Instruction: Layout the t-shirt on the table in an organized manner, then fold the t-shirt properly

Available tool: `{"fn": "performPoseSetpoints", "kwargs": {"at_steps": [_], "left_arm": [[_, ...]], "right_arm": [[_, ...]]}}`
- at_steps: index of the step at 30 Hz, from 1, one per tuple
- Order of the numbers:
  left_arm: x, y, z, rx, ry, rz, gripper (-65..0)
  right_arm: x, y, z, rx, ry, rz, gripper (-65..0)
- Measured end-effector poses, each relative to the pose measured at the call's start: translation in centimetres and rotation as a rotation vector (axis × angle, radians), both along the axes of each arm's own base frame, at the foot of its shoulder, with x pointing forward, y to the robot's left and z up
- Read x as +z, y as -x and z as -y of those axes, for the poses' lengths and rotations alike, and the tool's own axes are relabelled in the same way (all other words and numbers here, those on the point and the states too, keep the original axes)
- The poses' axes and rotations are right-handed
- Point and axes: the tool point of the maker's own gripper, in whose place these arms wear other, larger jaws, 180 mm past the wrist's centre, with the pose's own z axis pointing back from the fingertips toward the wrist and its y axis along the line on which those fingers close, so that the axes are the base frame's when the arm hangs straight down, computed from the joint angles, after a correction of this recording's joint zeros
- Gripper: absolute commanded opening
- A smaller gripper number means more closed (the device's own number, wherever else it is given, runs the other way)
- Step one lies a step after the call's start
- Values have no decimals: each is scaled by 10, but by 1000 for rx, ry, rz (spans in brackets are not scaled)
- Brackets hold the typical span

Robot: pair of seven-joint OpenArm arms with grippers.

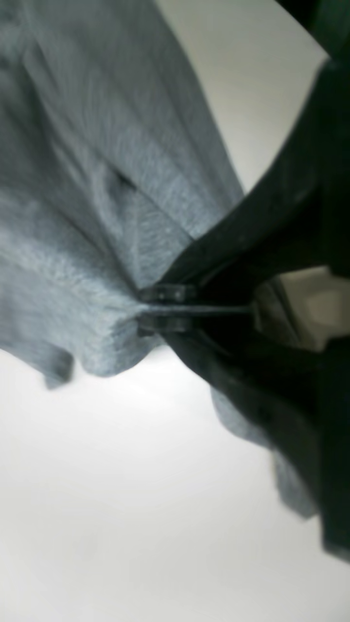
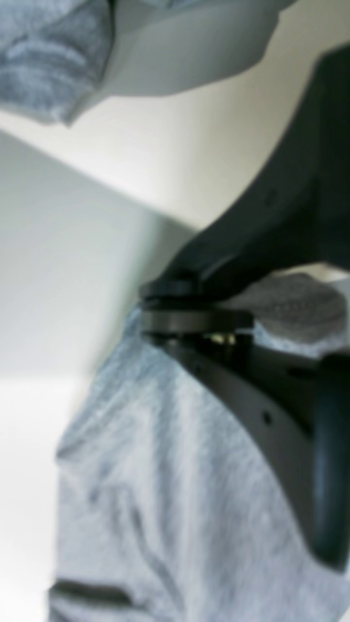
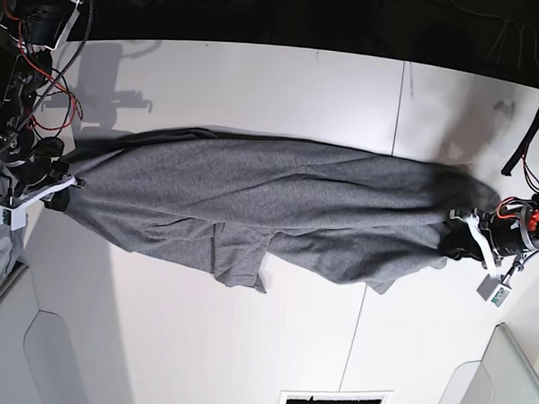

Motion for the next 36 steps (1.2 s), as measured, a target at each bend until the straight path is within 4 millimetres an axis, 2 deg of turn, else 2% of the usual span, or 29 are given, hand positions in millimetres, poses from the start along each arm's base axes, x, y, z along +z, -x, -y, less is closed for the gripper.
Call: {"fn": "performPoseSetpoints", "kwargs": {"at_steps": [4,8,11,14,18,22,24,28,32,34,36], "left_arm": [[37,-6,5,-26,106,86,-650],[71,-15,-7,16,146,185,-650],[107,-19,-20,30,149,279,-650],[151,-20,-40,49,107,391,-650],[208,-14,-55,34,14,526,-650],[255,-1,-50,-8,-44,636,-650],[270,4,-48,-19,-57,675,-650],[277,6,-48,-23,-73,694,-650],[270,3,-53,-6,-98,675,-650],[252,-3,-60,16,-79,629,-650],[214,-9,-70,49,-53,519,-650]], "right_arm": [[19,-3,-8,36,-128,82,-650],[32,-6,-13,42,-199,133,-650],[46,-9,-14,58,-180,162,-650],[68,-14,-15,87,-141,204,-650],[101,-17,-16,130,-133,266,-650],[138,-20,-14,162,-97,348,-650],[152,-19,-16,174,-85,377,-650],[165,-20,-21,187,-99,419,-650],[167,-20,-21,187,-99,424,-650],[163,-20,-18,183,-76,410,-650],[159,-20,-16,181,-50,388,-650]]}}
